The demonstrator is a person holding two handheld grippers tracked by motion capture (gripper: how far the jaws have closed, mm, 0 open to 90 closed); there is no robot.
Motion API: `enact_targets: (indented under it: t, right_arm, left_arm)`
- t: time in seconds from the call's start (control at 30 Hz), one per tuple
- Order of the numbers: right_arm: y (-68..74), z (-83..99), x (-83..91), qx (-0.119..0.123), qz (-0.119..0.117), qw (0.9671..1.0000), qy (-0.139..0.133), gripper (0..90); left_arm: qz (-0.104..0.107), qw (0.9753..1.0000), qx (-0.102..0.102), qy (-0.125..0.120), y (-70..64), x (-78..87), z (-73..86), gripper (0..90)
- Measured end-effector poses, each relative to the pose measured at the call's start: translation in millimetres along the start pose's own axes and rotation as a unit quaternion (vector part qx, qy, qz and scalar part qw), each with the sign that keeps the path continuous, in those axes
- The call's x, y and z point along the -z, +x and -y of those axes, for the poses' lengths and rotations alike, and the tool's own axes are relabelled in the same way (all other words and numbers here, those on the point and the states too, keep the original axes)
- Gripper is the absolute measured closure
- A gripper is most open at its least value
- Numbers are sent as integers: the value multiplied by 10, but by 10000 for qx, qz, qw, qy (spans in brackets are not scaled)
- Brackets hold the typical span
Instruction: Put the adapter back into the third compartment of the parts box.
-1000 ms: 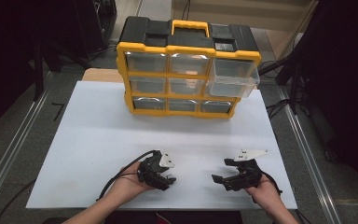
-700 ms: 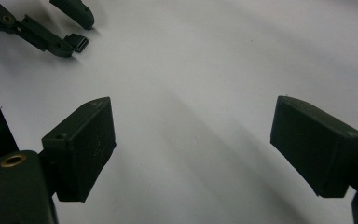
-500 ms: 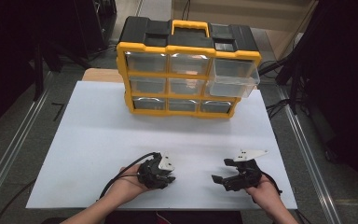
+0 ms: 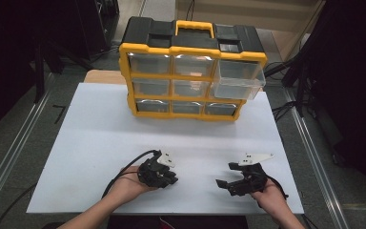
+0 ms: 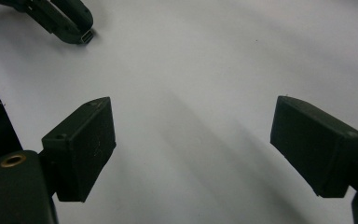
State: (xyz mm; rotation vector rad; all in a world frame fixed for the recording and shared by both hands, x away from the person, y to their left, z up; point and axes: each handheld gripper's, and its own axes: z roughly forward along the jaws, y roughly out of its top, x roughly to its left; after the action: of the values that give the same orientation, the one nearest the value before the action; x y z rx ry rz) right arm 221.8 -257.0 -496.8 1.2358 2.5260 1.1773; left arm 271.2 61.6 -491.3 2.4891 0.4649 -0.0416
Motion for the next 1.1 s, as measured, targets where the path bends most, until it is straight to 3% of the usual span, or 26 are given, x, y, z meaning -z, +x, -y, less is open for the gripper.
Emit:
enact_targets:
  t: [0.27,0.4,0.5,0.77,1.1]
  right_arm:
    - [3,-2,-2,-8,-13,10000,4,123]
    - [3,-3,-2,-13,-14,10000,3,123]
    - [3,-2,-3,-15,-18,10000,3,123]
    - [3,-3,-3,-18,-21,10000,-1,123]
    - [4,-5,0,-15,-34,10000,-21,123]
  left_arm:
    - [196,9988,376,-262,127,143,6,772]
    - [164,9986,443,-228,154,184,2,772]
    - [254,9976,596,-251,179,206,0,772]
    - [204,9974,666,-163,231,239,-6,773]
    - [235,9961,809,-266,274,327,-41,773]
